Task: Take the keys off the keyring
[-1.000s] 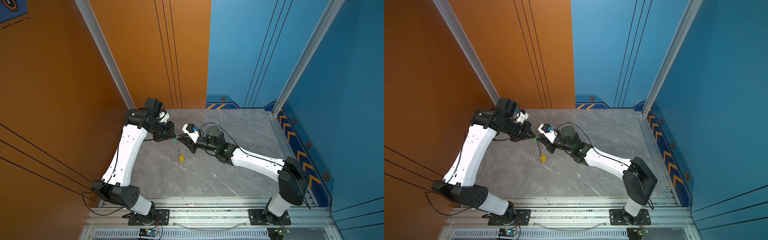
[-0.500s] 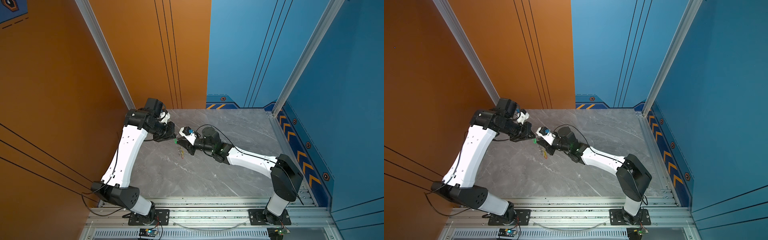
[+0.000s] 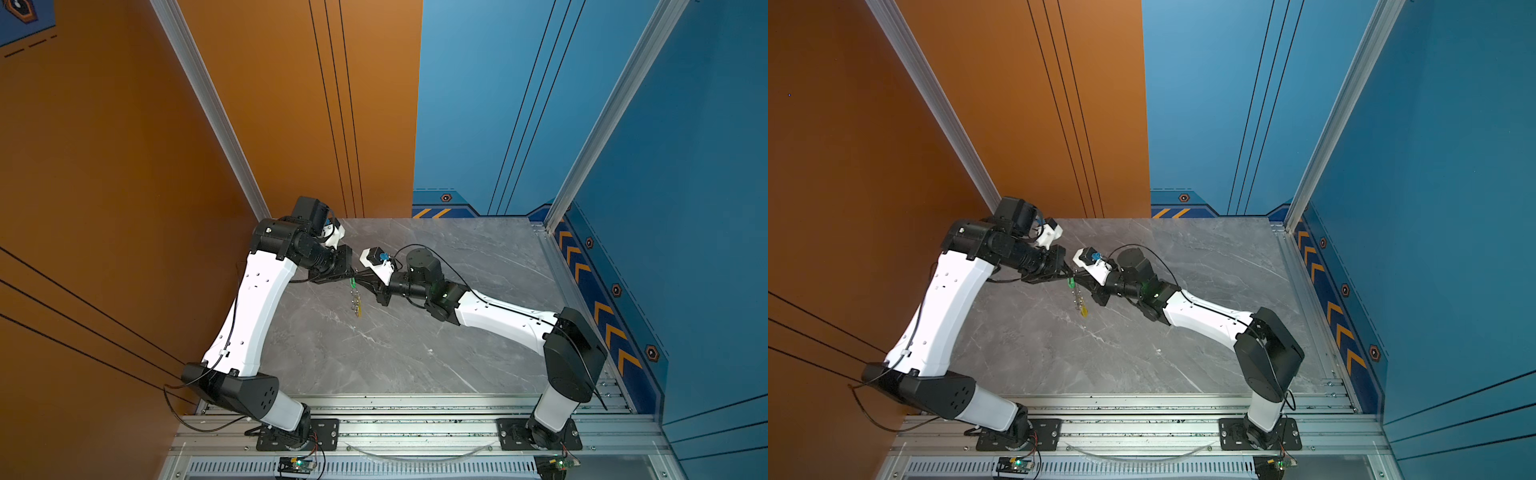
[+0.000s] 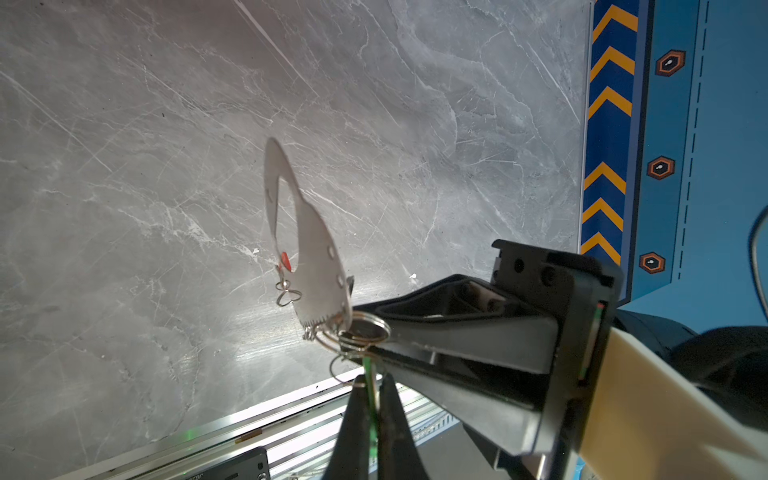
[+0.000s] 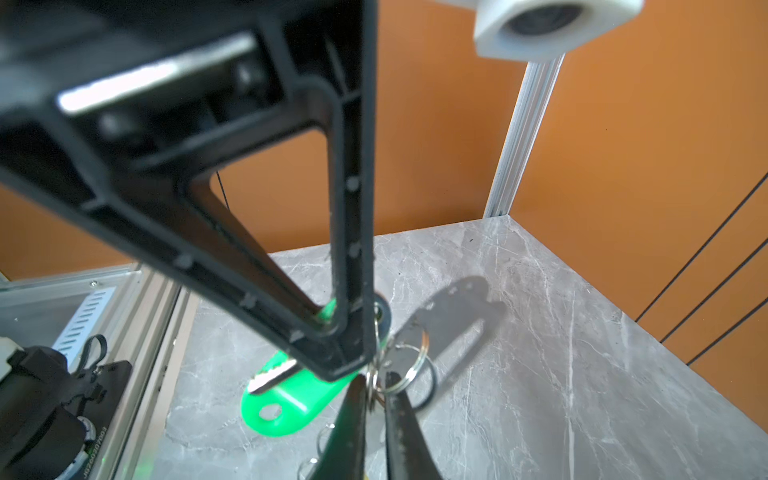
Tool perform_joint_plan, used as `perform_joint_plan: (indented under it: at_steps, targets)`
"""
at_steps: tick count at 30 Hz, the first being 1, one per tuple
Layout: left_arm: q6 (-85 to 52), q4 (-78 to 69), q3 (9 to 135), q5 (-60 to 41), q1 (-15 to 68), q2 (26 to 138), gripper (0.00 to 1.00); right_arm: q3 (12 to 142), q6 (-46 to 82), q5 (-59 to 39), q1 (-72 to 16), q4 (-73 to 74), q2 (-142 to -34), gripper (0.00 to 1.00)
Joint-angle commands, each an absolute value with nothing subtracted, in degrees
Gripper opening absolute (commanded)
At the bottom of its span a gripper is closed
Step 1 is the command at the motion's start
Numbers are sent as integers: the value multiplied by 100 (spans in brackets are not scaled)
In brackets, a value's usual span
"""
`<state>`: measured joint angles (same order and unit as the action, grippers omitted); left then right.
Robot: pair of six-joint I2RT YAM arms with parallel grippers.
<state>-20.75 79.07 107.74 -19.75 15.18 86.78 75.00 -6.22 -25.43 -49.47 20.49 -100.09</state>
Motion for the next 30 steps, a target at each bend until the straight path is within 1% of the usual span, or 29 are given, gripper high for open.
perform_joint_plan:
  at_steps: [1, 5, 7, 15, 20, 25, 30]
  targets:
    - [-1973, 7954, 10993, -2005, 1606, 8639, 0, 7702, -605, -2663, -4917, 2027, -9983, 10]
    - [-2038, 7954, 11007, -1910, 1609, 8643, 0, 7719, -593, -2663, -4913, 1980, -9963, 1]
    - [-2070, 7954, 11042, -1848, 1592, 8650, 0, 7680, -581, -2662, -4897, 1980, -9945, 0]
    - [-2118, 7963, 10996, -1713, 1418, 8570, 0, 7470, -566, -2454, -4903, 2075, -9743, 0]
    - [-2123, 7962, 10897, -1626, 1288, 8499, 0, 7292, -618, -1995, -4965, 2376, -9613, 0]
    - [-2094, 7965, 10805, -1563, 1191, 8447, 0, 6989, -708, -1317, -5090, 2948, -9547, 0]
    - [-2098, 7969, 10763, -1571, 1140, 8414, 0, 6944, -645, -1140, -5140, 3232, -9523, 0]
